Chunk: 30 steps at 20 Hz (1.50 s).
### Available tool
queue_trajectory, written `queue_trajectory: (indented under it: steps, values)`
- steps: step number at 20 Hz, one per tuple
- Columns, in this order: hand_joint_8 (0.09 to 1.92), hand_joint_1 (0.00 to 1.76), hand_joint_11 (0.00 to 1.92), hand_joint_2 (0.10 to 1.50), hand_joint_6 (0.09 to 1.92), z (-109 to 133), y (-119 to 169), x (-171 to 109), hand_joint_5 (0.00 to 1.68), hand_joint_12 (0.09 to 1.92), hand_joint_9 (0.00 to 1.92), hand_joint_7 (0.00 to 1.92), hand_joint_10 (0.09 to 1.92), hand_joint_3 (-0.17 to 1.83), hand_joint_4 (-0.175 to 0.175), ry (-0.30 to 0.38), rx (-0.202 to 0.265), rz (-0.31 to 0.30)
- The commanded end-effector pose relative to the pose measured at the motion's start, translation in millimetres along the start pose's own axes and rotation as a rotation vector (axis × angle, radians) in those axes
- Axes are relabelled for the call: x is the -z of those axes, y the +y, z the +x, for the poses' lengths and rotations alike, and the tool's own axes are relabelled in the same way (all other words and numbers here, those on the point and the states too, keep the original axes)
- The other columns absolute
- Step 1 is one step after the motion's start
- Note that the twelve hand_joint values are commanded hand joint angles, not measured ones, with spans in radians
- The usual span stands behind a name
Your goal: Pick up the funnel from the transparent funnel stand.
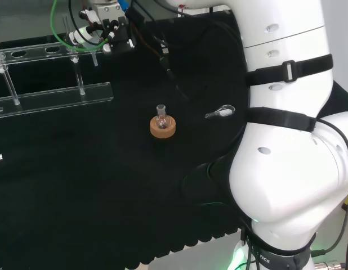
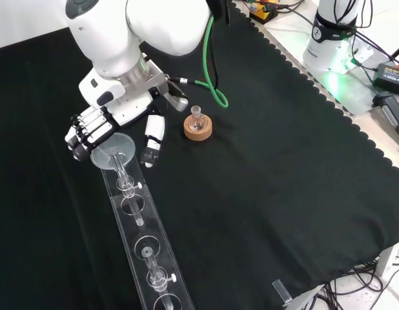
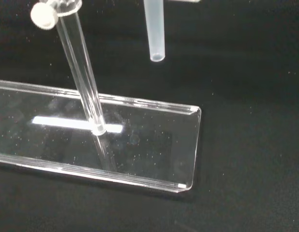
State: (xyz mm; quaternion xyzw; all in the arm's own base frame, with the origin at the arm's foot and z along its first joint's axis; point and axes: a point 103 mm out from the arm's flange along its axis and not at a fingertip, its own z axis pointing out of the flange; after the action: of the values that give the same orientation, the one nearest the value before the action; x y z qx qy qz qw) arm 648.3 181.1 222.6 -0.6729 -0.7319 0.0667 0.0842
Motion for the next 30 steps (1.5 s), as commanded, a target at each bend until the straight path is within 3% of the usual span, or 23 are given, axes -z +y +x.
queue_trajectory:
  steps: [1,5,7,9,11,17,19,21,24,28,30]
  values:
    - [0.09,0.21,0.00,0.82,0.09,-23,-1,-3,0.00,0.39,0.00,0.00,0.09,0.01,0.088,0.021,0.000,0.005]
    - [0.09,0.20,0.00,0.82,0.09,-27,1,-3,0.00,0.44,0.00,0.00,0.09,0.01,0.087,0.006,0.003,0.009]
    - [0.09,0.20,0.00,0.82,0.09,-28,3,-4,0.00,0.64,0.00,0.00,0.09,0.01,0.085,0.002,0.012,0.012]
    - [0.09,0.20,0.00,0.82,0.09,-29,5,-6,0.00,0.94,0.00,0.00,0.09,0.01,0.084,0.013,-0.011,0.031]
    - [0.09,0.20,0.00,0.82,0.09,-29,7,-6,0.00,1.09,0.00,0.00,0.09,0.01,0.083,0.006,0.004,0.030]
    - [0.09,0.20,0.00,0.82,0.09,-28,13,-9,0.00,1.19,0.00,0.00,0.09,0.01,0.081,0.012,0.000,0.026]
    - [0.09,0.20,0.00,0.82,0.09,-20,17,-10,0.00,1.21,0.00,0.00,0.09,0.01,0.081,-0.026,0.004,0.015]
    - [0.09,0.20,0.00,0.83,0.09,5,33,-20,0.00,1.39,0.09,0.00,0.09,0.01,0.069,-0.041,0.035,-0.024]
    - [0.09,0.20,0.00,0.84,0.09,23,32,-20,0.00,1.55,0.03,0.00,0.40,0.01,0.059,-0.030,0.022,-0.023]
    - [0.09,0.20,0.00,0.84,0.09,17,27,-11,0.00,1.55,0.00,0.00,0.50,0.01,0.060,-0.056,0.020,-0.030]
    - [0.09,0.19,0.07,0.84,0.09,25,28,-12,0.00,1.56,0.00,0.00,0.69,0.01,0.056,-0.103,0.018,-0.056]
